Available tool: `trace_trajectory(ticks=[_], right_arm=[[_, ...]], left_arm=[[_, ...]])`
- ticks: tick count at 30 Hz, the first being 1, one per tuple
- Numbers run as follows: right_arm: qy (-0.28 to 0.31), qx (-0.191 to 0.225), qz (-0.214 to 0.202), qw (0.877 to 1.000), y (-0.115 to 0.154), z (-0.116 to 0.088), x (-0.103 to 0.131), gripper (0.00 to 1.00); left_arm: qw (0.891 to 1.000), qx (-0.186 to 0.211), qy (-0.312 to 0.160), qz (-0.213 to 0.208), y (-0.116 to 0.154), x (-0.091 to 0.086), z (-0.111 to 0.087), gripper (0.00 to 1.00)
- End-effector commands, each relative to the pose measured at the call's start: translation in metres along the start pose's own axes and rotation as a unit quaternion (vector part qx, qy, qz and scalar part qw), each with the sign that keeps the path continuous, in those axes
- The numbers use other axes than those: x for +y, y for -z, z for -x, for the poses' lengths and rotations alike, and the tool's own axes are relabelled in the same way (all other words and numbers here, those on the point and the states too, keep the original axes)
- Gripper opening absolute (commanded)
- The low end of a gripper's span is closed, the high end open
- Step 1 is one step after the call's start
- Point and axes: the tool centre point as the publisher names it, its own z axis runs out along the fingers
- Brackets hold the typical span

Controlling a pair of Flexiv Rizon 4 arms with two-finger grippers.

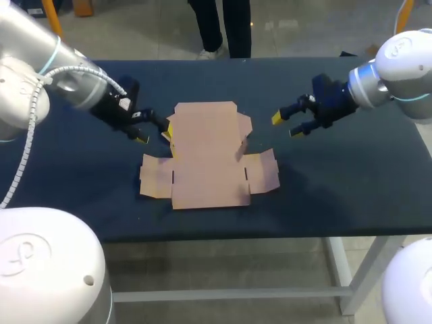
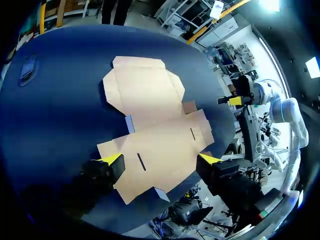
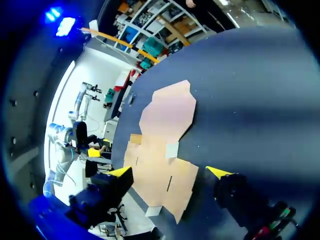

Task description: Assemble the packaging by folding the flat box into shape, placing the metal phone stand inside, and closing the box properly

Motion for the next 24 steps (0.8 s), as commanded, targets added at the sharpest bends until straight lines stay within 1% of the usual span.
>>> trace_trajectory(ticks=[1,4,9,12,14,16,17,19,21,22,24], right_arm=[[0.0,0.099,0.001,0.995,-0.003,0.001,0.004,1.0],[-0.023,0.112,0.0,0.993,-0.01,0.001,0.009,1.0],[-0.076,0.104,0.013,0.992,-0.023,0.005,0.019,1.0],[-0.096,0.097,0.02,0.99,-0.03,0.009,0.025,1.0],[-0.106,0.085,0.033,0.99,-0.034,0.011,0.029,1.0],[-0.111,0.088,0.04,0.989,-0.038,0.012,0.033,1.0],[-0.114,0.078,0.045,0.989,-0.041,0.013,0.035,1.0],[-0.119,0.083,0.042,0.989,-0.046,0.016,0.039,1.0],[-0.125,0.072,0.044,0.989,-0.052,0.018,0.043,0.96],[-0.127,0.077,0.039,0.988,-0.055,0.019,0.045,0.9],[-0.126,0.076,0.038,0.988,-0.061,0.021,0.049,0.9]], left_arm=[[1.0,0.023,-0.009,0.011,0.007,-0.008,0.009,1.0],[1.0,0.024,-0.013,0.006,0.012,-0.013,0.012,1.0],[0.999,0.024,-0.022,-0.003,0.02,-0.024,0.016,1.0],[0.999,0.031,-0.026,-0.005,0.024,-0.031,0.021,1.0],[0.999,0.032,-0.026,-0.006,0.026,-0.035,0.024,1.0],[0.999,0.034,-0.026,-0.006,0.027,-0.038,0.027,1.0],[0.999,0.035,-0.026,-0.006,0.027,-0.038,0.028,1.0],[0.999,0.037,-0.027,-0.006,0.029,-0.04,0.03,1.0],[0.999,0.037,-0.027,-0.006,0.029,-0.045,0.033,1.0],[0.999,0.038,-0.028,-0.005,0.03,-0.045,0.033,1.0],[0.999,0.039,-0.029,-0.003,0.031,-0.049,0.036,1.0]])
